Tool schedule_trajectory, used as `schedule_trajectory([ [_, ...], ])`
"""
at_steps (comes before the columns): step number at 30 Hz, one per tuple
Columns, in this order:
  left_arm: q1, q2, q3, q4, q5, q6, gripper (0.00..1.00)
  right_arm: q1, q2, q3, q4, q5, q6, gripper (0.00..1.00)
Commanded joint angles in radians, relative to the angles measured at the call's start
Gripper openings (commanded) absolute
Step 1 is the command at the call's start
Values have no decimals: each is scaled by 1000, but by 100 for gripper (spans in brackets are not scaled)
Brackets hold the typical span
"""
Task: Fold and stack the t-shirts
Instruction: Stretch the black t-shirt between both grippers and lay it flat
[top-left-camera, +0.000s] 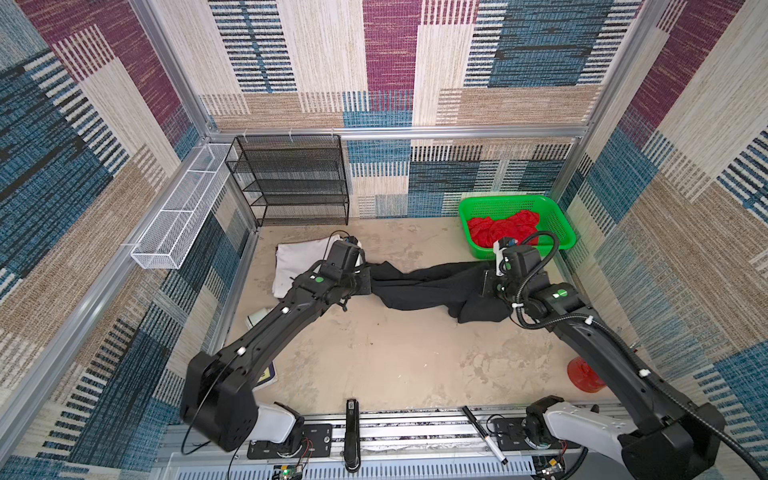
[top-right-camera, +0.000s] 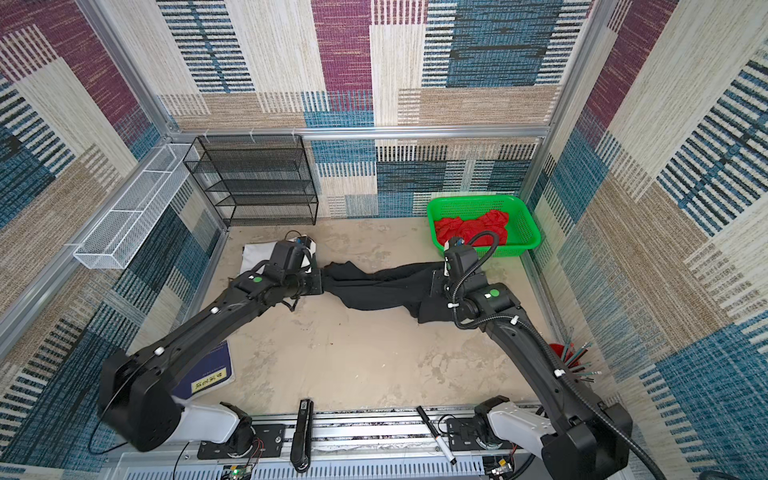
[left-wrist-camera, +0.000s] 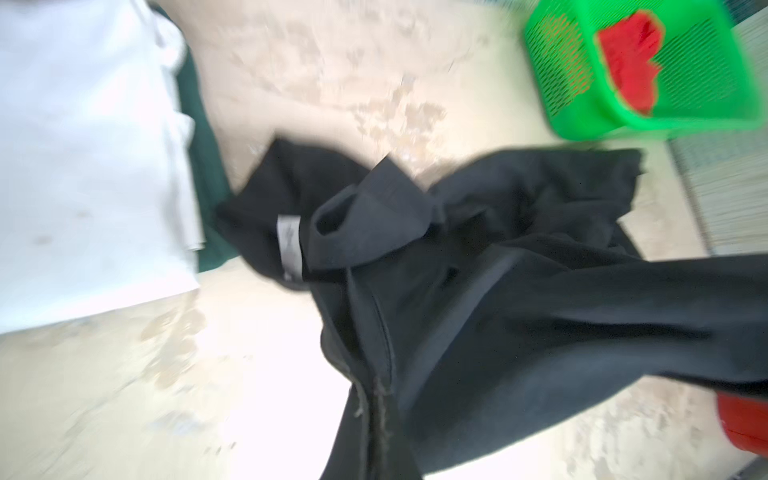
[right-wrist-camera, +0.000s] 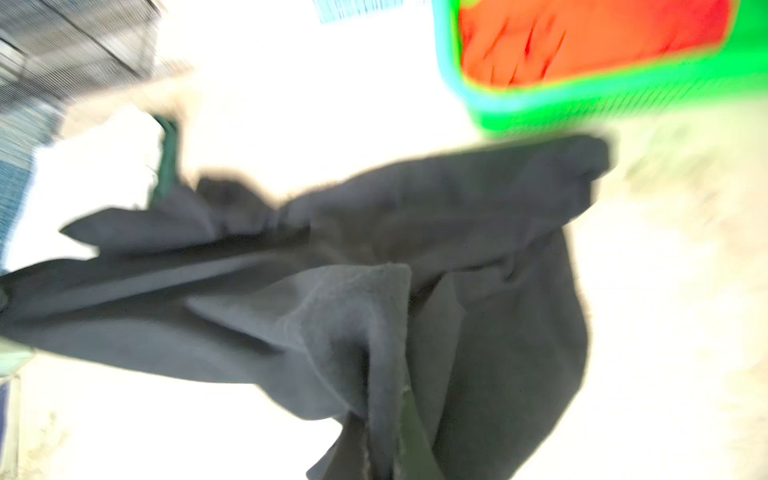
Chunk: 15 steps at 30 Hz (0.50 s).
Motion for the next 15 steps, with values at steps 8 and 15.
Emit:
schedule_trajectory([
  [8,4,-284,29,-147,-131,48,0,-2,19,253,-134,-13,-111,2],
  [15,118,132,103,75,-79,14,0,-140,352,170,165,-306,-155,0],
])
